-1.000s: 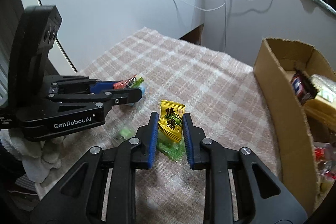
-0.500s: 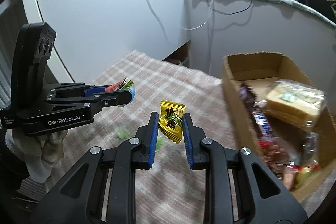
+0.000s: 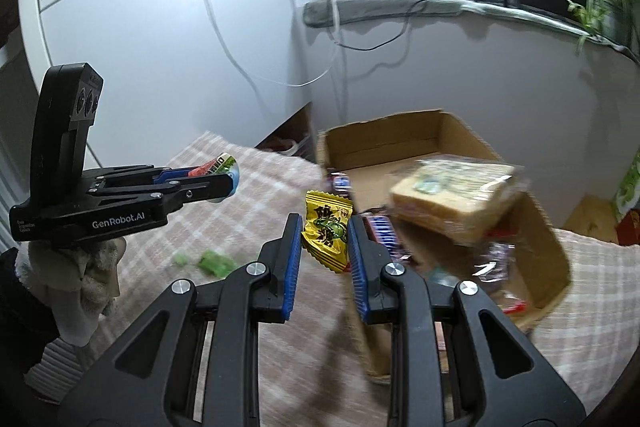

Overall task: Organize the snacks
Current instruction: 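Lift the red candy and yellow candy toward the box, then open both tools to drop the red and yellow candies into the box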

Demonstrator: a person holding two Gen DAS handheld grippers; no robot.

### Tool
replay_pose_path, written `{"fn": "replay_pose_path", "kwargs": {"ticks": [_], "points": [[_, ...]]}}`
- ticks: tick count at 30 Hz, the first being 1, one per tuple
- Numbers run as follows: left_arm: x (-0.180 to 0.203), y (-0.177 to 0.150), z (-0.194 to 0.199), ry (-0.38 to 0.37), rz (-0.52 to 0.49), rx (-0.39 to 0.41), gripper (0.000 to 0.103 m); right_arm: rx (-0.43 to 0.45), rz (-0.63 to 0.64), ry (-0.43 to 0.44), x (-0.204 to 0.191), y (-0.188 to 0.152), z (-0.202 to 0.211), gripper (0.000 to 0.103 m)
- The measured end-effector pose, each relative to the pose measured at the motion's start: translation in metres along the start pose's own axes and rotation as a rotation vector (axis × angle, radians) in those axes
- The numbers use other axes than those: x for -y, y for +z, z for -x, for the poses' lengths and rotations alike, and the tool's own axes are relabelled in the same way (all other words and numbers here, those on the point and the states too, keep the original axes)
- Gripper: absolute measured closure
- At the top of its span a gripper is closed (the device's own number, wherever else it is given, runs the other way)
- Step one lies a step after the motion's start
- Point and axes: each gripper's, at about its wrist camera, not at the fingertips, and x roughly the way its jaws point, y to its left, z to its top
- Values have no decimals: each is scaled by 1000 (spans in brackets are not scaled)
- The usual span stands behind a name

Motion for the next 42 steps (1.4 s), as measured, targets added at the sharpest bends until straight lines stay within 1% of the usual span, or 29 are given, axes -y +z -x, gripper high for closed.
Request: {"fn": "replay_pose_path", "kwargs": {"ticks": [8, 18, 26, 38, 40, 41, 42], "points": [[22, 23, -31, -24, -16, -10, 81, 11, -47, -61, 42, -4, 13, 79], [37, 44, -60, -30, -20, -29, 81, 4, -102, -91, 79, -11, 14, 79], [51, 47, -77, -45, -34, -55, 81, -20, -123, -89, 88, -16, 5, 79], [61, 47, -79, -53, -55, -63, 78, -32, -123, -85, 86, -19, 1, 79], [62, 47, -78, -49, -58, -64, 69, -33, -117, -88, 84, -19, 2, 74], [63, 47, -77, -50, -60, -60, 60, -33, -114, -92, 83, -19, 2, 72], [63, 47, -76, -50, -62, -54, 54, -33, -110, -97, 82, -19, 2, 63]]}}
